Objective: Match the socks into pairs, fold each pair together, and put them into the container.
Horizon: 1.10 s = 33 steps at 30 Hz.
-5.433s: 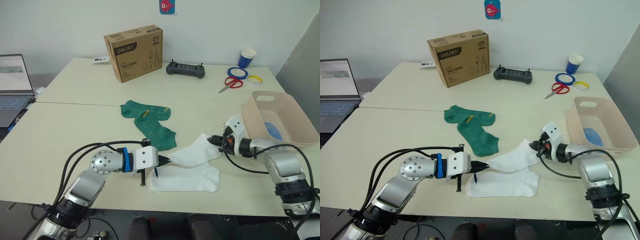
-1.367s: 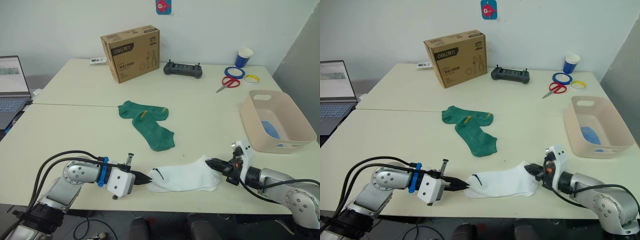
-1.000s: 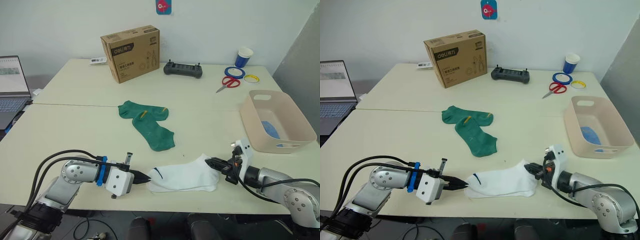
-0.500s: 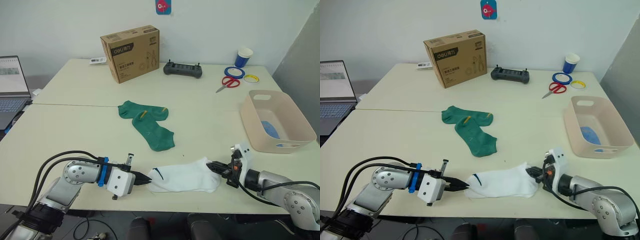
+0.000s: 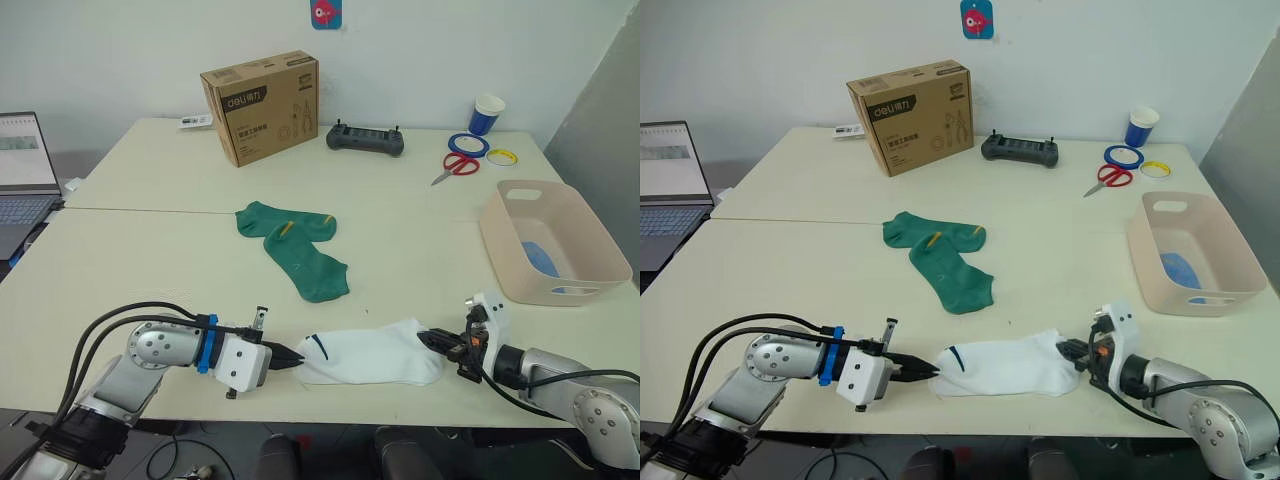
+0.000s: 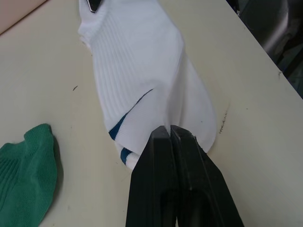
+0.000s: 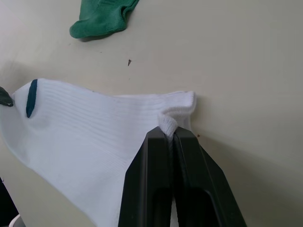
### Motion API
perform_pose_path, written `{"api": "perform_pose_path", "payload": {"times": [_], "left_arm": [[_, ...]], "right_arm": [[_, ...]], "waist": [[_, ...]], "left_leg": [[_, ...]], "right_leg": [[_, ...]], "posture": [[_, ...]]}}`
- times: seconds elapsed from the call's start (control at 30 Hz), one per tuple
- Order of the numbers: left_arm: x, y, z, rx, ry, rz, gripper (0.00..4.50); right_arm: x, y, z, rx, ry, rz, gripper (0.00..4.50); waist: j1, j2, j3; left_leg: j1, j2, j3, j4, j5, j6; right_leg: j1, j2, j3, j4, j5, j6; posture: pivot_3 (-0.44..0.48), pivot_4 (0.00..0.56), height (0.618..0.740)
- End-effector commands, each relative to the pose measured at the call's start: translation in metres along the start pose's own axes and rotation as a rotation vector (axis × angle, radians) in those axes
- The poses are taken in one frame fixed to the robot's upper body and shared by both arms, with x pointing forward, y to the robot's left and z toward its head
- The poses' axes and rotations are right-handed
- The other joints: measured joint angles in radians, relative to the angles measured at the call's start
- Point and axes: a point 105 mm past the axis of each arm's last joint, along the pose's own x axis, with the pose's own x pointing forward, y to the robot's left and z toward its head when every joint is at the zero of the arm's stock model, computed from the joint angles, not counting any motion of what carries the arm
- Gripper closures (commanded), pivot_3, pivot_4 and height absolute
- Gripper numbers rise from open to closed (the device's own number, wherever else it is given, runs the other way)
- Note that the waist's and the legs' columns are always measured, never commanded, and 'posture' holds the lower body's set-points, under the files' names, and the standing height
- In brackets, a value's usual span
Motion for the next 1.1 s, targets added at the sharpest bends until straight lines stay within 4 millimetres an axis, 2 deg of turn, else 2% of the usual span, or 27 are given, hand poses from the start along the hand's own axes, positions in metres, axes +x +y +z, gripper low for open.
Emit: {"api": "perform_pose_path", "payload": {"times": [0.03, 0.17, 0.27, 0.33, 0.43, 0.6, 0.7, 0.8, 0.87, 0.97, 1.03, 1.07, 1.1], "left_arm": [[0.001, -0.001, 0.004, 0.02, 0.003, -0.02, 4.5], [0.0, -0.002, 0.002, 0.012, 0.017, -0.02, 4.5], [-0.002, 0.001, 0.002, 0.004, 0.019, 0.0, 3.9], [-0.003, 0.003, 0.003, 0.011, 0.014, 0.018, 3.27], [-0.008, 0.003, 0.005, -0.006, -0.001, 0.023, 2.33], [-0.023, 0.006, 0.015, -0.111, -0.046, 0.031, 2.33], [-0.04, 0.01, 0.026, -0.396, -0.094, -0.004, 2.33], [-0.052, 0.017, 0.031, -0.524, -0.09, -0.029, 2.33], [-0.056, 0.033, 0.027, -0.56, -0.092, 0.034, 2.33], [-0.047, 0.062, 0.025, -0.596, -0.136, 0.176, 2.33], [-0.032, 0.07, 0.032, -0.583, -0.189, 0.216, 2.33], [-0.024, 0.071, 0.037, -0.584, -0.216, 0.221, 2.72], [-0.017, 0.07, 0.042, -0.582, -0.238, 0.215, 2.93]], "right_arm": [[0.001, 0.008, 0.009, -0.031, -0.04, 0.029, 4.47], [0.003, 0.008, 0.011, -0.05, -0.053, 0.02, 4.47], [0.002, 0.007, 0.016, -0.051, -0.071, 0.018, 3.71], [0.0, 0.006, 0.018, -0.051, -0.079, 0.022, 3.03], [-0.003, 0.001, 0.026, -0.062, -0.109, 0.005, 3.02], [-0.011, 0.003, 0.052, -0.131, -0.193, 0.045, 3.02], [-0.016, 0.021, 0.068, -0.223, -0.218, 0.158, 3.02], [-0.014, 0.034, 0.07, -0.285, -0.204, 0.228, 3.02], [-0.009, 0.042, 0.068, -0.359, -0.181, 0.261, 3.02], [0.002, 0.047, 0.058, -0.508, -0.125, 0.277, 3.02], [0.007, 0.048, 0.05, -0.581, -0.099, 0.311, 3.02], [0.008, 0.049, 0.047, -0.61, -0.096, 0.327, 3.02], [0.009, 0.049, 0.045, -0.63, -0.093, 0.342, 3.41]], "waist": [[0.0, 0.0, 0.0], [0.0, 0.0, 0.0], [0.0, 0.0, 0.0], [0.0, 0.0, 0.0], [0.0, 0.0, 0.0], [-0.001, 0.0, 0.0], [-0.001, 0.0, 0.001], [-0.002, 0.001, 0.001], [0.001, 0.0, 0.001], [0.004, 0.0, 0.002], [0.005, 0.0, 0.002], [0.004, 0.0, 0.002], [0.004, -0.001, 0.002]], "left_leg": [[0.0, 0.0, 0.0, 0.0, 0.0, 0.0], [0.0, 0.0, 0.0, 0.0, 0.0, 0.0], [0.0, 0.0, 0.0, 0.0, 0.0, 0.0], [0.0, 0.0, 0.0, 0.0, 0.0, 0.0], [0.0, 0.0, 0.0, 0.0, 0.0, 0.0], [0.0, 0.0, 0.0, 0.0, 0.0, 0.0], [0.0, 0.001, 0.0, 0.0, 0.0, 0.0], [0.0, 0.001, 0.0, 0.0, 0.0, 0.0], [0.0, 0.001, -0.001, 0.0, 0.0, 0.0], [0.0, 0.0, -0.001, 0.0, 0.0, 0.0], [0.0, -0.001, 0.0, 0.001, 0.0, 0.0], [0.0, -0.001, 0.0, 0.002, 0.0, 0.0], [-0.001, -0.001, 0.001, 0.002, 0.0, 0.0]], "right_leg": [[0.0, 0.0, 0.0, 0.0, 0.0, 0.0], [0.0, 0.0, 0.0, 0.0, 0.0, 0.0], [0.0, 0.0, 0.0, 0.0, 0.0, 0.0], [0.0, 0.0, 0.0, 0.0, 0.0, 0.0], [0.0, 0.0, 0.0, 0.0, 0.0, 0.0], [0.0, 0.0, 0.0, 0.0, 0.0, 0.0], [0.0, 0.0, 0.0, 0.0, -0.001, -0.001], [0.0, 0.0, -0.001, 0.0, -0.001, -0.002], [0.0, 0.0, -0.001, 0.0, -0.001, -0.002], [0.0, 0.0, -0.001, 0.0, -0.002, -0.003], [0.0, 0.0, -0.001, -0.001, -0.002, -0.002], [0.0, 0.0, 0.0, -0.001, -0.001, -0.001], [0.0, 0.0, 0.0, -0.001, 0.001, 0.002]], "posture": [[0.0, 0.15, 0.74], [0.0, 0.15, 0.74], [0.0, 0.15, 0.74], [0.0, 0.15, 0.74], [0.0, 0.15, 0.74], [0.0, 0.15, 0.74], [0.0, 0.15, 0.74], [0.0, 0.15, 0.74], [0.0, 0.15, 0.74], [0.0, 0.15, 0.74], [0.0, 0.15, 0.74], [0.0, 0.15, 0.74], [0.0, 0.15, 0.74]]}}
